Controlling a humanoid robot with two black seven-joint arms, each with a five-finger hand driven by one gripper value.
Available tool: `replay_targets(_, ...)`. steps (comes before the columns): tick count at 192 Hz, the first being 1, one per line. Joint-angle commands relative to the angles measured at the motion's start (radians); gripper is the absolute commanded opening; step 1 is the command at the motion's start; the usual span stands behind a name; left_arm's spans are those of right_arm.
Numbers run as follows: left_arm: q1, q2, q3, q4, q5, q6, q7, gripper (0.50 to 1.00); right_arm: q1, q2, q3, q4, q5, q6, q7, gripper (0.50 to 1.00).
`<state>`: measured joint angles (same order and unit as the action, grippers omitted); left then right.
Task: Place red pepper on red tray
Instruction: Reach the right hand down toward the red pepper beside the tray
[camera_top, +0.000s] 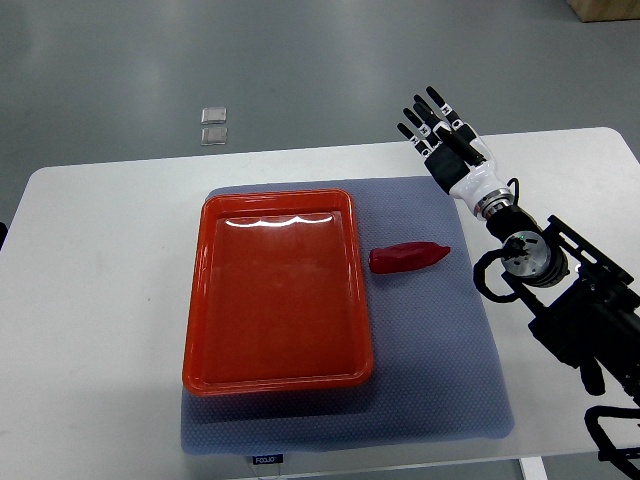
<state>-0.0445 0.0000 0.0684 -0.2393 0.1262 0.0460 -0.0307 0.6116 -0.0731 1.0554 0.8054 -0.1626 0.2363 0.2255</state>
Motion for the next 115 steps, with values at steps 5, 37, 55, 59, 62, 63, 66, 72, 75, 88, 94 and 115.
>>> replay_targets(5, 0.000, 0.000, 0.001, 0.000, 0.000, 0.000, 0.000, 1.000, 0.000, -0.008, 0.000, 0.000, 0.002, 0.000, 0.000, 0.915)
replay_targets(37, 0.000, 0.000, 0.001, 0.000, 0.000, 0.000, 0.000, 1.000, 0.013, -0.011, -0.002, 0.000, 0.000, 0.000, -0.001, 0.915)
replay_targets(55, 0.000, 0.000, 0.001, 0.000, 0.000, 0.000, 0.000, 1.000, 0.022, -0.014, -0.003, 0.001, -0.003, 0.002, -0.003, 0.915)
replay_targets(59, 0.000, 0.000, 0.001, 0.000, 0.000, 0.000, 0.002, 1.000, 0.022, -0.019, -0.005, 0.003, -0.008, 0.002, -0.005, 0.915)
replay_targets(62, 0.000, 0.000, 0.001, 0.000, 0.000, 0.000, 0.000, 1.000, 0.027, -0.023, -0.008, 0.005, -0.015, 0.002, -0.011, 0.915)
replay_targets(63, 0.000, 0.000, 0.001, 0.000, 0.000, 0.000, 0.000, 1.000, 0.027, -0.023, -0.008, 0.005, -0.015, 0.002, -0.011, 0.915)
replay_targets(66, 0.000, 0.000, 0.001, -0.002, 0.000, 0.000, 0.000, 1.000, 0.030, -0.027, -0.011, 0.006, -0.020, 0.002, -0.015, 0.915)
replay_targets(72, 0.000, 0.000, 0.001, -0.002, 0.000, 0.000, 0.000, 1.000, 0.043, -0.034, -0.025, 0.015, -0.041, 0.005, -0.032, 0.915)
replay_targets(75, 0.000, 0.000, 0.001, -0.002, 0.000, 0.000, 0.002, 1.000, 0.053, -0.040, -0.038, 0.020, -0.060, 0.008, -0.044, 0.915)
replay_targets(88, 0.000, 0.000, 0.001, -0.002, 0.001, 0.000, 0.002, 1.000, 0.073, -0.059, -0.095, 0.038, -0.133, 0.020, -0.072, 0.915)
replay_targets(94, 0.000, 0.000, 0.001, -0.002, 0.001, 0.000, 0.000, 1.000, 0.088, -0.077, -0.123, 0.050, -0.175, 0.029, -0.078, 0.915)
replay_targets(115, 0.000, 0.000, 0.001, -0.002, 0.001, 0.000, 0.002, 1.000, 0.169, -0.163, -0.265, 0.084, -0.353, 0.055, -0.083, 0.915)
